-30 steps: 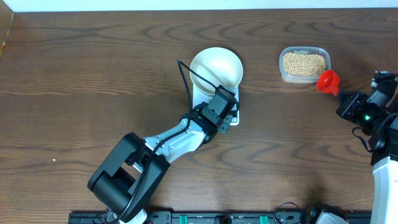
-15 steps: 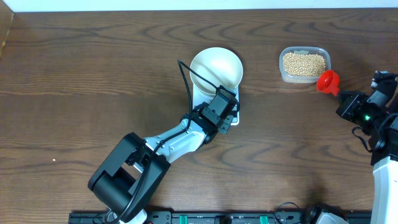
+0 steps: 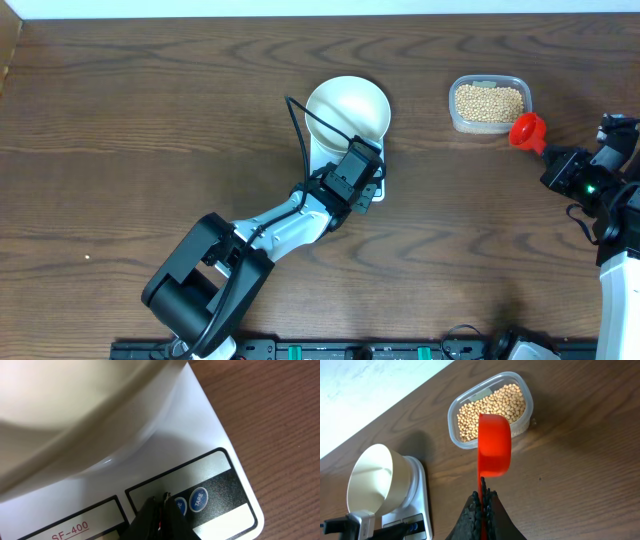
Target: Scoop item into bowl and weigh 50g on scale
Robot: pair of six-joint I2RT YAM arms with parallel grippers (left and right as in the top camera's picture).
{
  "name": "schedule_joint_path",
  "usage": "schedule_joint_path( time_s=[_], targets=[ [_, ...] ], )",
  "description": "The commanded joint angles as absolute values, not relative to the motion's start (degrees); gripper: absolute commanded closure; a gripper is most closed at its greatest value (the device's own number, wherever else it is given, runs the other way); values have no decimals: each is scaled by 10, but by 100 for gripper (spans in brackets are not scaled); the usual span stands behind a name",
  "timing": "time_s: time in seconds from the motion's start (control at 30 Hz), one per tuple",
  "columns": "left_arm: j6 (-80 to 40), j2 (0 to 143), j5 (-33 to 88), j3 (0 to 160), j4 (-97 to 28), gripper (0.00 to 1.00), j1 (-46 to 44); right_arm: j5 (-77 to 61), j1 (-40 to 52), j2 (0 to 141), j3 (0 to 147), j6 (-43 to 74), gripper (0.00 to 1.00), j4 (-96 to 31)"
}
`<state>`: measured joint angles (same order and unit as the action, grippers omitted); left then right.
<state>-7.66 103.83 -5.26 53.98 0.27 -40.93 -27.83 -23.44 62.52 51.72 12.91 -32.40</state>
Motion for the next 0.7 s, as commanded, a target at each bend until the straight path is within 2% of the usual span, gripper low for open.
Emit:
schedule_joint_path(
  time_s=[0.0,0.27,0.5,0.67],
  targets=[
    [-82,1039,-52,538,4,93,-409,-286,-237,625,528,119,99,-326],
    [-82,945,-18,538,-34,93,-410,-286,-237,625,528,117,99,-326],
    [-88,806,8,538,-156,93,-409,-286,-237,625,528,117,99,-326],
    [-88,697,-30,538,-230,93,-395,-286,-237,626,528,117,99,-325]
  ],
)
